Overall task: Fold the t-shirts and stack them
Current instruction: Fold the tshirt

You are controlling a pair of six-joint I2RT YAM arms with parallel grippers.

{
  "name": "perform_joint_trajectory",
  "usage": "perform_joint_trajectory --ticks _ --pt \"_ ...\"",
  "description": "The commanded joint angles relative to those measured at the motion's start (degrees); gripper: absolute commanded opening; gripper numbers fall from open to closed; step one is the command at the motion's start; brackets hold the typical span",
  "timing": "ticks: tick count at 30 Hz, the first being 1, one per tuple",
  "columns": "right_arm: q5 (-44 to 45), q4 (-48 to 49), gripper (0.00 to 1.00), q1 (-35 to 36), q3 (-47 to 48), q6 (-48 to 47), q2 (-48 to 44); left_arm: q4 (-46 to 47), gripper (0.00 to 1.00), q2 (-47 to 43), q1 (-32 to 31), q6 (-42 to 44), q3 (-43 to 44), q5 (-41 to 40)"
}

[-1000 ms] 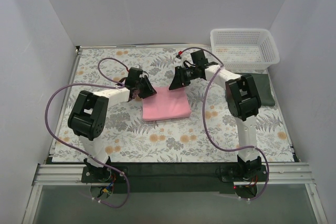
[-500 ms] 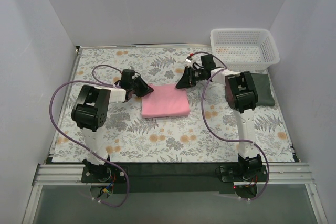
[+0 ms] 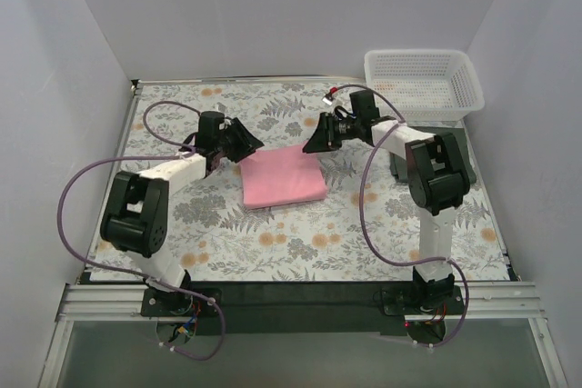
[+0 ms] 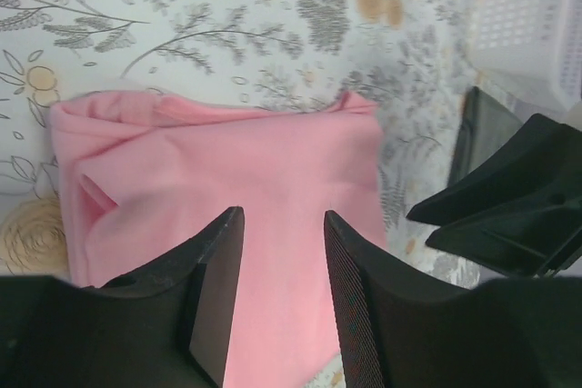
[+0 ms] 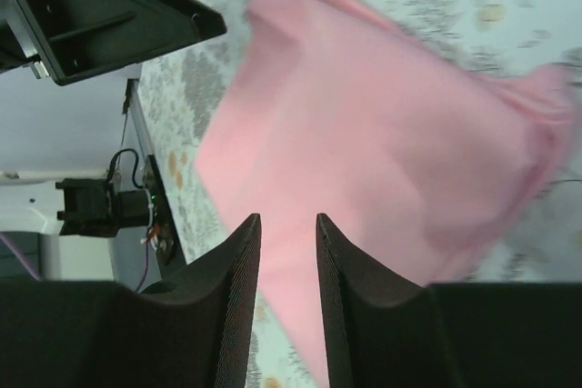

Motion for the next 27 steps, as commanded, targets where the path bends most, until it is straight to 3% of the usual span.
perform_joint_trajectory --ticks 1,6,12,18,23,27 --pt "-0.2 4.94 0.33 3.94 -5.27 1.91 -8.52 -3.24 0.39 -9.92 -2.06 1.85 -2.45 -1.23" --pt "-0.9 8.19 0.34 7.38 -11.6 2.97 -8.81 -4.74 0.34 -12.76 -3.47 0.45 -8.68 -0.53" --pt "0.68 10.04 0.34 7.12 -11.7 -1.07 -1.25 -0.53 0.19 -3.46 -2.17 -0.79 -10.29 -3.34" --pt "2.17 10.74 0.34 2.11 -14.24 -3.88 2.11 1.33 0.13 4.12 1.18 -2.55 -9.05 -1.49" --pt "0.15 10.83 0.34 0.79 -14.86 -3.1 -0.17 0.1 0.16 2.72 1.45 -1.23 -8.7 -0.1" --pt "0.5 11.01 0.34 2.72 -15.3 -1.26 -6.41 -2.09 0.34 -3.07 0.66 0.7 -8.52 2.19"
